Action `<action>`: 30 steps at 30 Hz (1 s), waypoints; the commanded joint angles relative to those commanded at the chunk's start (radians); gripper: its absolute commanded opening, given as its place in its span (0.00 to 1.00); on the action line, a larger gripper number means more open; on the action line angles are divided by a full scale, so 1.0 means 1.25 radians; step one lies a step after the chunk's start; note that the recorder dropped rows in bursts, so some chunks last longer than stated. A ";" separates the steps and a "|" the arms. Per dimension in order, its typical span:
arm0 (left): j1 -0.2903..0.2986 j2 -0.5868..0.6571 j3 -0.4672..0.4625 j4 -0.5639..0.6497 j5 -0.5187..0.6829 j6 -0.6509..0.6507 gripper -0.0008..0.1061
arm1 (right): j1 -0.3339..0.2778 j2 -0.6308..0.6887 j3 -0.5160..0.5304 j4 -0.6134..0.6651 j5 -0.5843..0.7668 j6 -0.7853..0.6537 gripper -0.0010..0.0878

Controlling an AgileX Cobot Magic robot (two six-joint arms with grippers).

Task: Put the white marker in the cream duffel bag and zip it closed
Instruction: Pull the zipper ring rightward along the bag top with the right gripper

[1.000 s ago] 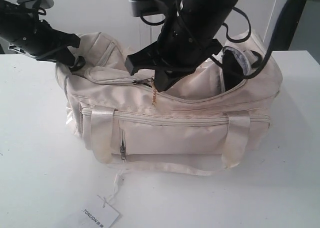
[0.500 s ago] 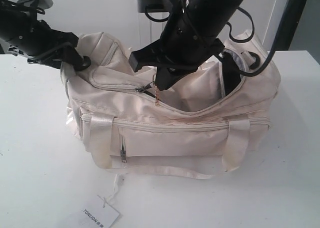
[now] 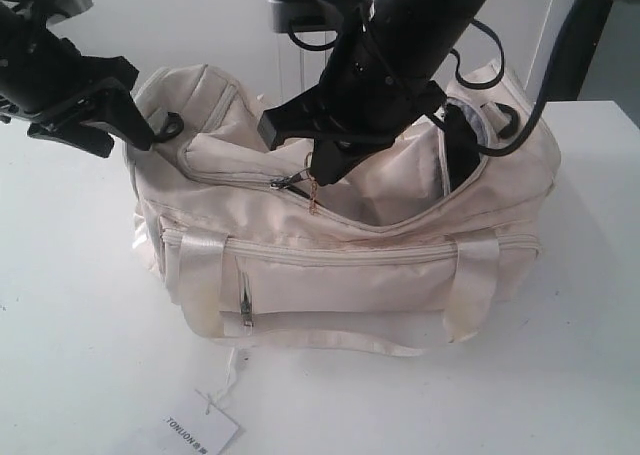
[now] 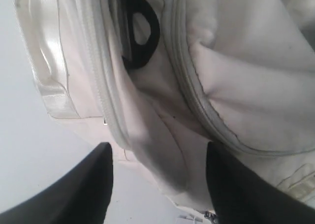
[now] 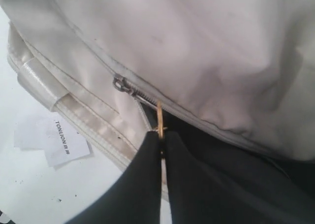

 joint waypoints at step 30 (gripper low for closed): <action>0.000 0.000 0.098 -0.005 -0.091 0.050 0.01 | 0.000 -0.002 0.036 0.003 0.072 0.000 0.01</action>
